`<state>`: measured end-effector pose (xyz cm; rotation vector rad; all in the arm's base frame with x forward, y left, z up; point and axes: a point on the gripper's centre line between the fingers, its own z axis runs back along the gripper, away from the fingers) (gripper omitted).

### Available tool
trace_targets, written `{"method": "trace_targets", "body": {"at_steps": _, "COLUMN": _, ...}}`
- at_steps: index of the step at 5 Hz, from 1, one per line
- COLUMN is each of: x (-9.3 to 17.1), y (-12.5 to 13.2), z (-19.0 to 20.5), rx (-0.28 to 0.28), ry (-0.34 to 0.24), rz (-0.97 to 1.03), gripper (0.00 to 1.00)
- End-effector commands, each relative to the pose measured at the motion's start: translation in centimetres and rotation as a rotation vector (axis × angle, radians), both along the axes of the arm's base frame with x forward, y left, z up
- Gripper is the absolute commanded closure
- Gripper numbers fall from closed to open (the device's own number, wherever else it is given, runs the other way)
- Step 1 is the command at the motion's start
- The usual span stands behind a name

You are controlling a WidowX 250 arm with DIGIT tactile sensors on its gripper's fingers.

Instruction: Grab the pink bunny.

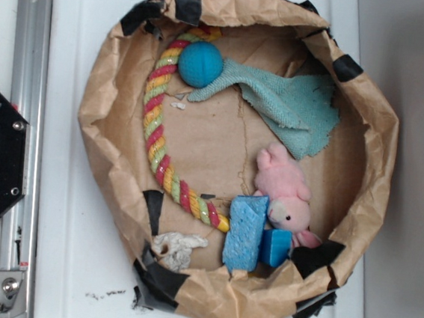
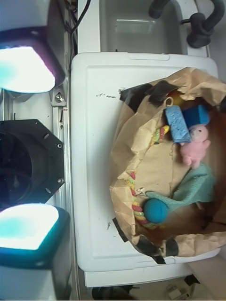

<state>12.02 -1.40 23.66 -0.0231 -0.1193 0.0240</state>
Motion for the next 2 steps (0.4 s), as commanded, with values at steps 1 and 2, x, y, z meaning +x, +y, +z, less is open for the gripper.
{"method": "trace_targets", "body": {"at_steps": 1, "x": 10.3, "y": 2.7, "z": -4.7, "rx": 0.319, "ry": -0.295, "rz": -0.468, "gripper": 0.00}}
{"method": "trace_targets", "body": {"at_steps": 2, "x": 14.3, "y": 1.7, "z": -7.9, "rx": 0.305, "ry": -0.268, "rz": -0.730, "gripper": 0.00}}
